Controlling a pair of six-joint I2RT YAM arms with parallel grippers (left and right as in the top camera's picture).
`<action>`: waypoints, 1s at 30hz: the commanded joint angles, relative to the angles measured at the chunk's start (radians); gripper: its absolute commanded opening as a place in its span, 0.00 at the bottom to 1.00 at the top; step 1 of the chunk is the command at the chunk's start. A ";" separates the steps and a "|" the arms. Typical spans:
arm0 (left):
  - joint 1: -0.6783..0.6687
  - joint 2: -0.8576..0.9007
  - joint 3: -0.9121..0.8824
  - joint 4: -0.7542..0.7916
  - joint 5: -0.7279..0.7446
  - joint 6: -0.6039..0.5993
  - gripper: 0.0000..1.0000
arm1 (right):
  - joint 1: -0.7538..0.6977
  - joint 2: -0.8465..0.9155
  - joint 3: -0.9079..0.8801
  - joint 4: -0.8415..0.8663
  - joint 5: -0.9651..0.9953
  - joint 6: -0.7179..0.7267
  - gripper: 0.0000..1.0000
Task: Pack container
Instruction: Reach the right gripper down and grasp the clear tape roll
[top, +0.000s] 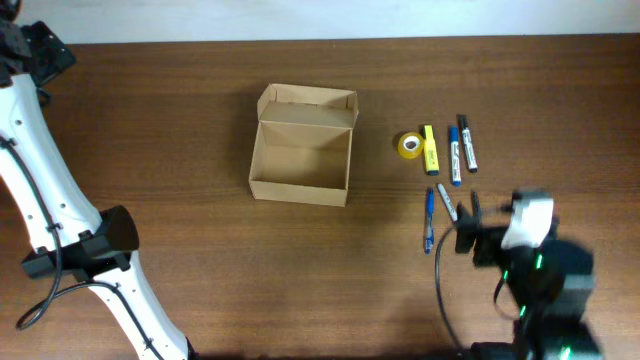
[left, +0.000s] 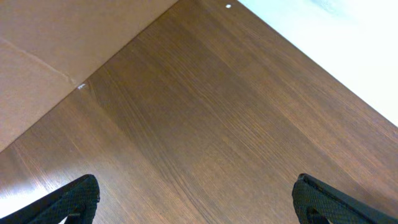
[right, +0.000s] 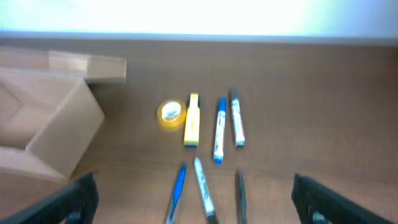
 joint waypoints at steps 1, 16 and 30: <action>0.012 -0.021 0.007 -0.003 0.011 0.012 1.00 | -0.006 0.289 0.243 -0.115 -0.025 -0.010 0.99; 0.011 -0.021 0.007 -0.003 0.011 0.012 1.00 | 0.159 1.276 1.189 -0.446 -0.349 -0.006 0.99; 0.012 -0.021 0.007 -0.003 0.011 0.012 1.00 | 0.300 1.472 1.189 -0.431 0.042 0.016 0.96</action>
